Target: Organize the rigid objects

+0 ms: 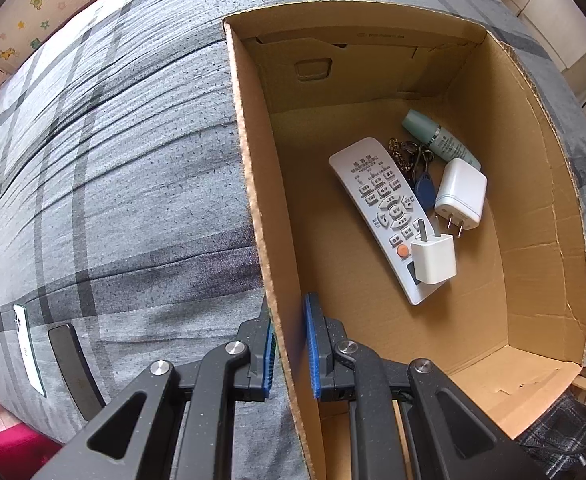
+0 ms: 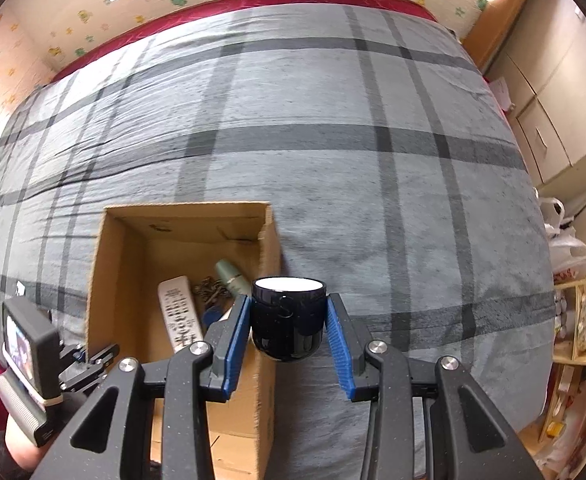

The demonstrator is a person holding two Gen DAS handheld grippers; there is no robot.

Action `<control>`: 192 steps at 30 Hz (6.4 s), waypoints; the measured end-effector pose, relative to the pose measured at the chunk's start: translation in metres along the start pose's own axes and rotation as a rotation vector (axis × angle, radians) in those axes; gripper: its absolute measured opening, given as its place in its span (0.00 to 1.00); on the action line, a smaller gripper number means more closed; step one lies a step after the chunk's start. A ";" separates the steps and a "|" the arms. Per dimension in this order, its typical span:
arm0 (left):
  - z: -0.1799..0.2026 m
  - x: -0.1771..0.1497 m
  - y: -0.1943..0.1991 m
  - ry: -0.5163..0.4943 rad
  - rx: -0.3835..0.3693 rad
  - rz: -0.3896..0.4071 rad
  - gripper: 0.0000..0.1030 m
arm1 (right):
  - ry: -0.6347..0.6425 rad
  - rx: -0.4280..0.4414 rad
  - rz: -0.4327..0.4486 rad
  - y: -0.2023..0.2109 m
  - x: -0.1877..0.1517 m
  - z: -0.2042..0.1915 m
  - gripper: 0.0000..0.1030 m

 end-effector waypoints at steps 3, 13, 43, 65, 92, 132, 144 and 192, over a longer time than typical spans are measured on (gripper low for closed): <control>0.000 0.000 0.001 0.001 -0.001 0.004 0.14 | 0.030 0.022 -0.002 0.002 -0.001 -0.018 0.39; -0.001 -0.002 0.002 -0.002 -0.011 0.011 0.14 | 0.120 0.080 -0.024 -0.007 -0.007 -0.066 0.39; -0.026 -0.009 -0.006 0.081 -0.058 0.024 0.14 | 0.258 0.128 -0.202 -0.099 -0.056 -0.124 0.39; -0.017 -0.008 -0.003 0.077 -0.044 0.025 0.14 | 0.249 0.123 -0.227 -0.130 -0.072 -0.118 0.42; -0.009 -0.009 0.004 0.046 -0.013 0.043 0.14 | 0.111 0.074 -0.064 -0.053 -0.047 -0.084 0.86; 0.014 -0.014 0.135 0.043 0.088 0.188 1.00 | 0.033 0.051 0.141 0.082 -0.053 -0.041 1.00; 0.046 -0.018 0.219 0.067 0.093 0.284 1.00 | 0.104 0.053 0.243 0.163 -0.049 -0.026 1.00; 0.075 -0.035 0.263 0.054 0.127 0.360 1.00 | 0.082 0.031 0.318 0.212 -0.062 -0.008 1.00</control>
Point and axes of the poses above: each gripper's, at about its wrist camera, not at the fingertips, and y roughly against the way its jaws point, z to its right, x to its top, the point moved 5 cm from there along -y, roughly the way its jaws point, and after that the axes turned 10 degrees about z, right-handed, at the moved point
